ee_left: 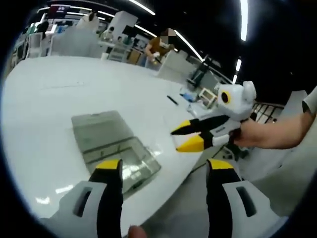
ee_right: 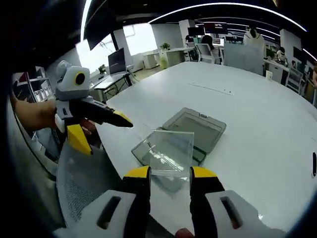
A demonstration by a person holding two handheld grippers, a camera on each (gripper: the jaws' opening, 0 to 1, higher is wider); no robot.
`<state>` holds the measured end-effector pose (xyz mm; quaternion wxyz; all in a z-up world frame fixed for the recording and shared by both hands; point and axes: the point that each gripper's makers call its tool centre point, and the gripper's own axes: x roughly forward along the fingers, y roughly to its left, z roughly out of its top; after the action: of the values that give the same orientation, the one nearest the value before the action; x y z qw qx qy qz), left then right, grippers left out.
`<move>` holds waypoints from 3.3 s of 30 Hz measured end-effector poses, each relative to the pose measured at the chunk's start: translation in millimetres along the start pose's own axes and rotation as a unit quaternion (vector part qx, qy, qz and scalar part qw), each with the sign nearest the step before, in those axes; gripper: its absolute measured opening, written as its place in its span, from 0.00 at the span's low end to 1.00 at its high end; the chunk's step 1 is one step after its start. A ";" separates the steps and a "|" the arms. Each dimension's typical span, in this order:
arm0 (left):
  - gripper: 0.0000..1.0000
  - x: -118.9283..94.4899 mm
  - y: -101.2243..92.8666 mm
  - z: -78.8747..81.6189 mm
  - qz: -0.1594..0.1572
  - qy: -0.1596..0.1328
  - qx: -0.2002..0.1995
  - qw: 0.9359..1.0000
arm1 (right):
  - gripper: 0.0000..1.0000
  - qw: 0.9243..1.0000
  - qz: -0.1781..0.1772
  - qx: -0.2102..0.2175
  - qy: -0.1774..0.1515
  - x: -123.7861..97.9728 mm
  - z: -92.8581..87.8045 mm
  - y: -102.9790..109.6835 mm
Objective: Insert the divider into the dual guide fixture by aligning both edges with the guide slots and pushing it downward to the bottom, including one-sided entry, uneven engagement, binding, and posture correction.
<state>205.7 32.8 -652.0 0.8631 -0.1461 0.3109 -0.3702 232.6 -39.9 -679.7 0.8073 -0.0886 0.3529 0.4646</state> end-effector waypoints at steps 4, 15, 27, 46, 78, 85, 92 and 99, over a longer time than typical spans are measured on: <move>0.65 -2.4 0.6 1.7 -0.002 -0.002 0.003 1.000 | 0.26 1.000 0.023 -0.006 -0.008 1.4 5.0 8.5; 0.64 -4.7 -2.0 4.1 -0.018 -0.004 0.010 1.000 | 0.26 0.997 0.068 -0.015 -0.015 4.0 13.2 22.2; 0.62 -7.5 -4.0 14.5 -0.043 -0.012 0.017 0.999 | 0.26 0.991 0.132 -0.006 -0.036 5.6 26.9 40.1; 0.59 -9.7 -10.6 23.6 -0.090 -0.021 0.004 0.996 | 0.26 0.973 0.216 0.034 -0.072 0.9 40.1 64.5; 0.53 -6.3 -30.5 29.6 -0.144 -0.034 -0.005 0.989 | 0.26 0.954 0.278 0.068 -0.093 -7.8 42.8 79.0; 0.53 -7.6 -31.0 28.1 -0.146 -0.032 -0.005 0.989 | 0.26 0.954 0.275 0.067 -0.093 -7.6 42.7 79.4; 0.52 -10.1 -28.5 27.8 -0.144 -0.035 -0.007 0.989 | 0.26 0.954 0.277 0.066 -0.093 -8.4 43.1 80.4; 0.52 -10.8 -27.9 33.1 -0.149 -0.047 -0.018 0.987 | 0.26 0.952 0.282 0.075 -0.095 -9.6 43.3 81.4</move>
<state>206.0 22.4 -608.6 0.8090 -0.2241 0.2510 -0.4820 184.5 18.9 -626.6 0.6777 0.1199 0.3195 0.6513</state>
